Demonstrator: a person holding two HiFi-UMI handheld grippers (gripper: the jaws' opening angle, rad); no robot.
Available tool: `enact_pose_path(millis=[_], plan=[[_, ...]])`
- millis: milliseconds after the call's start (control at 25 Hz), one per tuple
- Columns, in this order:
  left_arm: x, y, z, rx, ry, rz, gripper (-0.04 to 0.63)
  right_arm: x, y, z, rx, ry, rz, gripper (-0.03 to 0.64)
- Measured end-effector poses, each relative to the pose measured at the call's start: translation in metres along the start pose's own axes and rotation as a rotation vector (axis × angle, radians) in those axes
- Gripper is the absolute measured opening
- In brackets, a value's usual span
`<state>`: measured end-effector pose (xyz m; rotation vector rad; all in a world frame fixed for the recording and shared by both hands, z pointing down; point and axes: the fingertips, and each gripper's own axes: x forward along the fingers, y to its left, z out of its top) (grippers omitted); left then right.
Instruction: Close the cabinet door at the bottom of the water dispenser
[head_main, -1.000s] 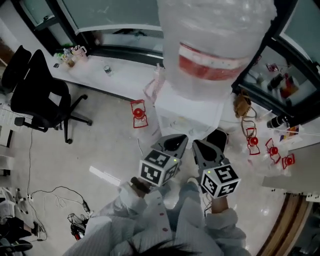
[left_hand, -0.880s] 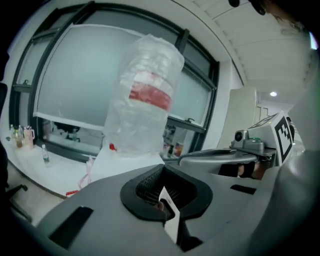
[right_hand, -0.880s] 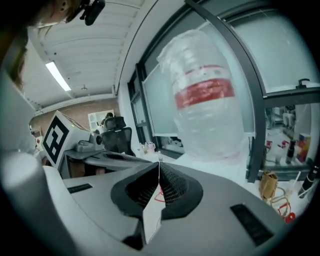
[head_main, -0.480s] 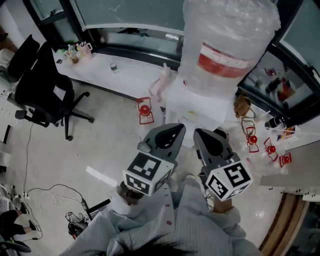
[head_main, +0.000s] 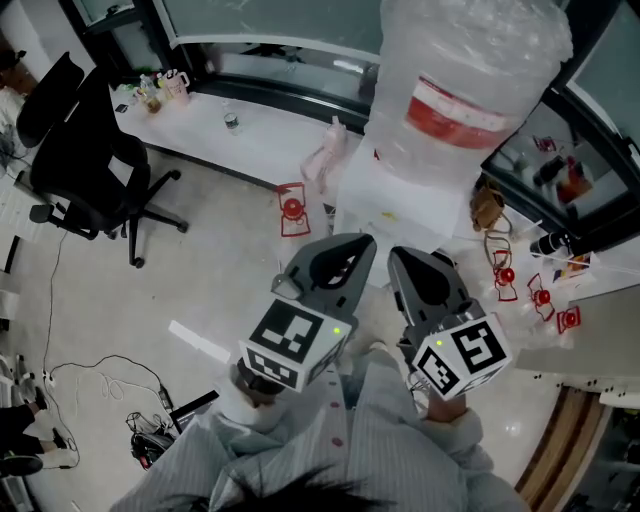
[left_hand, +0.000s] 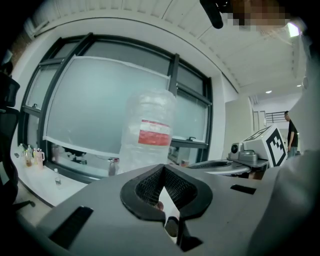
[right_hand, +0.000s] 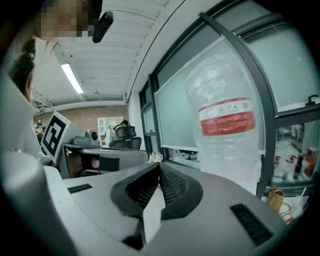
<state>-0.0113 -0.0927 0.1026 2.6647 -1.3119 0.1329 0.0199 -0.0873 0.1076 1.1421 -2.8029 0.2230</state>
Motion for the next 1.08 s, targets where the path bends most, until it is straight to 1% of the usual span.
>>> enact_pose_path(millis=[240,440,640,1080], plan=[[-0.008,0.003,-0.004,0.005,0.002,0.015,0.010,-0.002,0.008,-0.003,-0.012,0.006,-0.009,0.014],[-0.009,0.001,-0.012,0.010,0.021,0.010,0.010,-0.003,0.010,-0.007,-0.009,0.006,-0.015,0.014],[-0.010,0.002,-0.012,0.006,0.016,0.005,0.010,-0.002,0.011,-0.009,-0.008,0.006,-0.021,0.014],[-0.012,0.007,-0.018,0.014,0.035,0.001,0.011,0.004,0.021,-0.012,-0.008,0.019,0.001,0.014]])
